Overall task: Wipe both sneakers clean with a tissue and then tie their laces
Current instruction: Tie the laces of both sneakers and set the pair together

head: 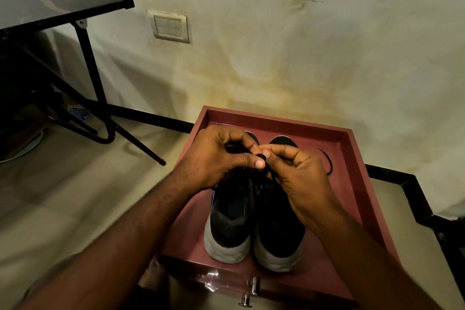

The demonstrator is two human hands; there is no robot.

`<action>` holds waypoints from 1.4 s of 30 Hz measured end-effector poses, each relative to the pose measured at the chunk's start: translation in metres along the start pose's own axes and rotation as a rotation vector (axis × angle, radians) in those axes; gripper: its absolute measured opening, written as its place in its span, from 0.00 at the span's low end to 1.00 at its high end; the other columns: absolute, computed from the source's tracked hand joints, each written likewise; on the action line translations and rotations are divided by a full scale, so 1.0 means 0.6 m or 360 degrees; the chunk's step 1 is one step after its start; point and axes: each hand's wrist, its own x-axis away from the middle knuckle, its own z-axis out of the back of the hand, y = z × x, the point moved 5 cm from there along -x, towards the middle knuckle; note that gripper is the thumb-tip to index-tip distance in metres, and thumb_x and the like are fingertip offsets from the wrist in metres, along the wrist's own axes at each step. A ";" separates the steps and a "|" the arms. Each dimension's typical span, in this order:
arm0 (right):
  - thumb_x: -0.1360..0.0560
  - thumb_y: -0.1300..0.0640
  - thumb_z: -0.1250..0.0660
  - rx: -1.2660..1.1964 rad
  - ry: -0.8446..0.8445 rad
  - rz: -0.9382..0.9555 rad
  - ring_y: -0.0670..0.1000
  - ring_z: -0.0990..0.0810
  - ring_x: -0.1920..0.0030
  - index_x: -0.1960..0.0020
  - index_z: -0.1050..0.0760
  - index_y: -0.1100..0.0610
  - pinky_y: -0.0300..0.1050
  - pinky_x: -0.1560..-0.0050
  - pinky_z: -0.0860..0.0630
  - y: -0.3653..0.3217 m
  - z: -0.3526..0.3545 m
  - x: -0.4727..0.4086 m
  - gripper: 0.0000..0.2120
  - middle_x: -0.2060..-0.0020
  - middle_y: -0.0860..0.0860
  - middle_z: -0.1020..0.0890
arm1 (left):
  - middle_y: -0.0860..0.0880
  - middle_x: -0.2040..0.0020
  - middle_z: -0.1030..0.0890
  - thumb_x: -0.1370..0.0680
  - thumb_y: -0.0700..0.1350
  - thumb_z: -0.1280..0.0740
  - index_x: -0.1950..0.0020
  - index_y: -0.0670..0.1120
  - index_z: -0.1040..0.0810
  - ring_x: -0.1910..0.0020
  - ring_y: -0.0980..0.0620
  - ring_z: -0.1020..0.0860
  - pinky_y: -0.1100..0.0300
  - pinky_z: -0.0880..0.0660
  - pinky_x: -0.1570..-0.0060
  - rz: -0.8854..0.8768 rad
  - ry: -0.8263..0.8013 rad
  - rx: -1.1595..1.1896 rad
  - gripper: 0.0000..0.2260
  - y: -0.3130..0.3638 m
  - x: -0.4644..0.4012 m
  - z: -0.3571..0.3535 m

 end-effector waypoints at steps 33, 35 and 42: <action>0.24 0.65 0.28 0.1041 -0.0015 0.1091 0.47 0.17 0.47 0.43 0.15 0.59 0.41 0.48 0.18 -0.042 -0.033 0.024 0.10 0.49 0.48 0.18 | 0.40 0.58 0.21 0.14 0.51 0.40 0.54 0.43 0.17 0.56 0.43 0.25 0.46 0.26 0.47 0.0568 -0.0220 0.0211 0.18 -0.050 0.006 0.002; 0.24 0.62 0.24 0.1071 -0.0002 0.1135 0.47 0.17 0.48 0.44 0.15 0.60 0.39 0.49 0.19 -0.044 -0.034 0.029 0.09 0.50 0.49 0.18 | 0.40 0.58 0.20 0.15 0.51 0.39 0.53 0.38 0.18 0.57 0.42 0.24 0.47 0.24 0.47 0.0559 -0.0238 0.0229 0.19 -0.051 0.003 0.001; 0.24 0.59 0.26 0.1218 -0.0002 0.1049 0.46 0.20 0.58 0.58 0.20 0.55 0.42 0.60 0.23 -0.055 -0.016 0.024 0.05 0.59 0.46 0.20 | 0.52 0.61 0.15 0.21 0.48 0.28 0.53 0.46 0.15 0.63 0.59 0.19 0.66 0.26 0.62 0.0533 -0.0045 -0.0214 0.06 -0.037 -0.001 0.023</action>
